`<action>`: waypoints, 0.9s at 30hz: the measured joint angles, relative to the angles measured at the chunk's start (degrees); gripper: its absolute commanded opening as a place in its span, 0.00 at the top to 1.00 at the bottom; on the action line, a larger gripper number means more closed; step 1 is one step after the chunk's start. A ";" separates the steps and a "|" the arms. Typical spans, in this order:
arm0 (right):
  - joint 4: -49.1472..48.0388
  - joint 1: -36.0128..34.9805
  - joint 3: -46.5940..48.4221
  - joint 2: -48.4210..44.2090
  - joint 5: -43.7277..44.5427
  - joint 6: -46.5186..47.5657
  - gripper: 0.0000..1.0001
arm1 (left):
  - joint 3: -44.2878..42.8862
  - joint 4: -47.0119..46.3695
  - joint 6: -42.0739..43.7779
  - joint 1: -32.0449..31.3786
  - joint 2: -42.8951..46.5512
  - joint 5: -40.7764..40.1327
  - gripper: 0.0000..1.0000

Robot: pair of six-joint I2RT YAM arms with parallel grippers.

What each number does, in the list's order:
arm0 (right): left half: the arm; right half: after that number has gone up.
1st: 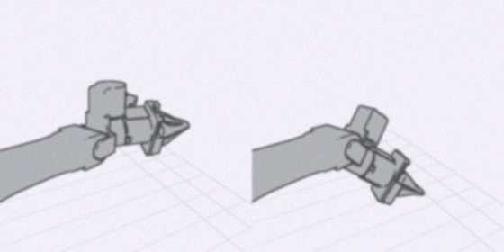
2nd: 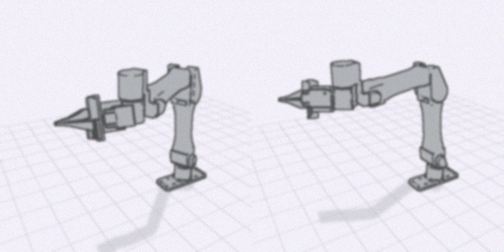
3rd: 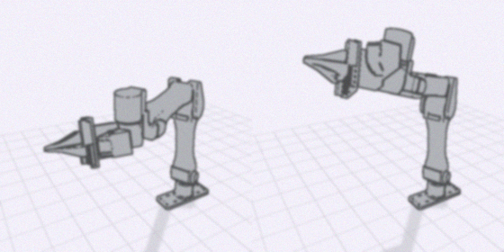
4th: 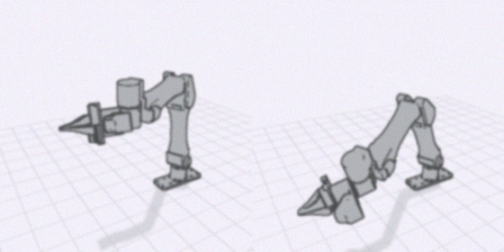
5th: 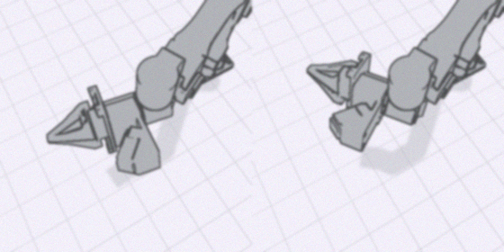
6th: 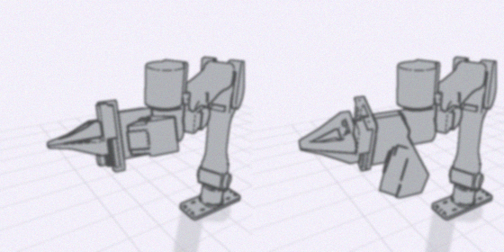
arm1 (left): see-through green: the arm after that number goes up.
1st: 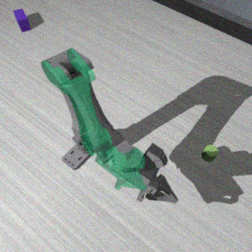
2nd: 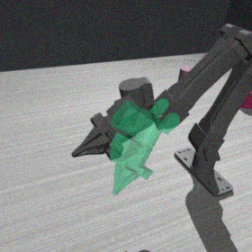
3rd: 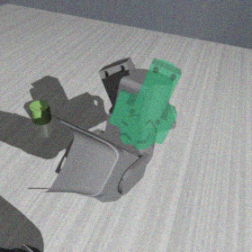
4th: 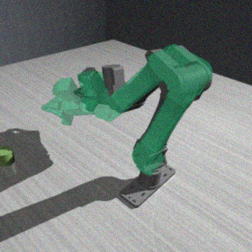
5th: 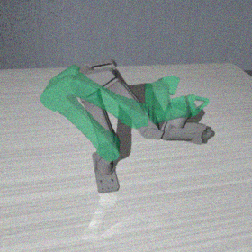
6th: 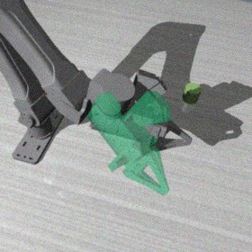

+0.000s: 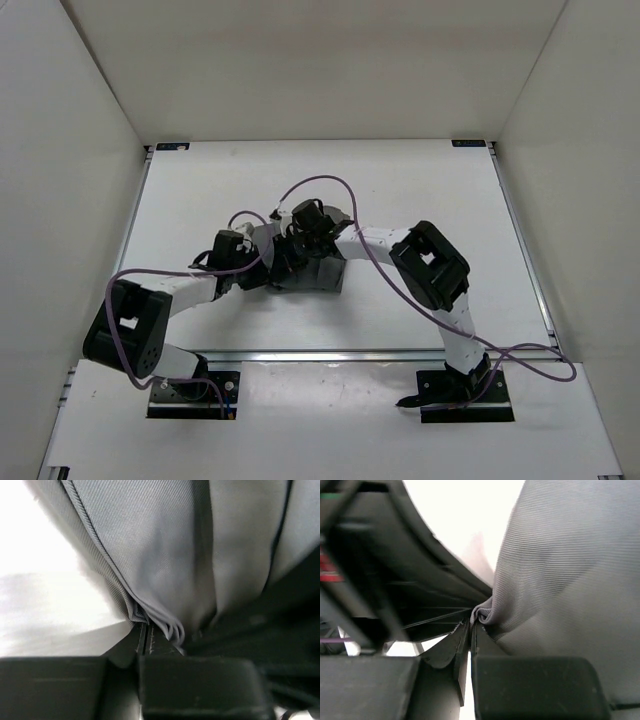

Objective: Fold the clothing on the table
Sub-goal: Fold the skirt

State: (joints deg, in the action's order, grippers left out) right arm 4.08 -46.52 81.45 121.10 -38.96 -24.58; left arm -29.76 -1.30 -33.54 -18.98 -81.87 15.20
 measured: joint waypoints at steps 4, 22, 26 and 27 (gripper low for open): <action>-0.94 0.07 -0.46 1.18 0.31 -1.31 0.73 | 2.08 0.72 0.04 1.07 2.99 -0.81 0.57; -13.16 7.76 -23.15 -35.41 -0.28 -0.15 0.09 | -3.69 13.84 1.29 8.81 29.11 -1.55 0.01; -12.61 13.57 -28.59 -45.94 3.06 1.36 0.01 | -6.56 19.26 4.11 9.03 30.25 -0.35 0.01; -11.85 14.29 -29.44 -47.30 3.85 2.16 0.01 | -7.50 21.53 5.14 8.94 29.97 -0.37 0.01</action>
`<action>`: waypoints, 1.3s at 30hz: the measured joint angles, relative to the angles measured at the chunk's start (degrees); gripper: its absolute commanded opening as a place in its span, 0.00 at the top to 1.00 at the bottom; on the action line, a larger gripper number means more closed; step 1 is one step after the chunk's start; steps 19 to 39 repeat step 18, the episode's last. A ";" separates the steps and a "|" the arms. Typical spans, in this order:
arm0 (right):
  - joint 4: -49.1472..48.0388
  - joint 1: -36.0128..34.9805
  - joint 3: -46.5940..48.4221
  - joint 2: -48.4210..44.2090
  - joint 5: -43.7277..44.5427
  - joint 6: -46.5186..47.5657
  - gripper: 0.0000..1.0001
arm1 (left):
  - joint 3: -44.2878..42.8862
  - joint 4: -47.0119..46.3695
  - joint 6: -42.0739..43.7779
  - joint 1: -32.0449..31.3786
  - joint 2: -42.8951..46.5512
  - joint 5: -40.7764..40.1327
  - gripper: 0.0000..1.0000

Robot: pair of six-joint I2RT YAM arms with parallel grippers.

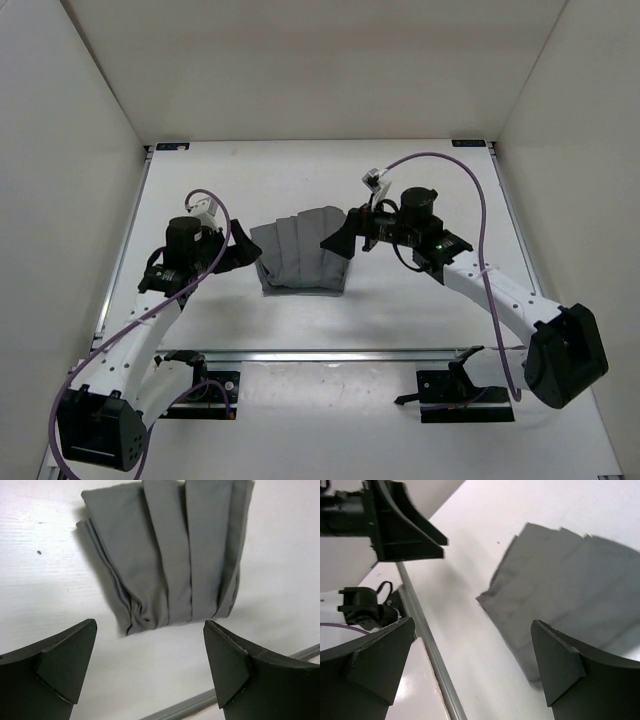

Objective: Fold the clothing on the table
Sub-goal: Fold the skirt

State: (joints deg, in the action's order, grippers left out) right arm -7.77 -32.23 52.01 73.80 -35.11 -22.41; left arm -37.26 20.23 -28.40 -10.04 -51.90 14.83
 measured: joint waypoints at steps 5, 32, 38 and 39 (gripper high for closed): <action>1.46 5.79 -9.14 -6.43 -0.22 0.72 0.01 | -6.10 11.85 6.45 -0.44 -1.88 -2.23 0.01; 3.93 8.59 -13.38 -8.37 0.20 1.66 0.01 | -6.25 22.56 14.97 -1.49 -0.55 -7.72 0.01; 3.93 8.59 -13.38 -8.37 0.20 1.66 0.01 | -6.25 22.56 14.97 -1.49 -0.55 -7.72 0.01; 3.93 8.59 -13.38 -8.37 0.20 1.66 0.01 | -6.25 22.56 14.97 -1.49 -0.55 -7.72 0.01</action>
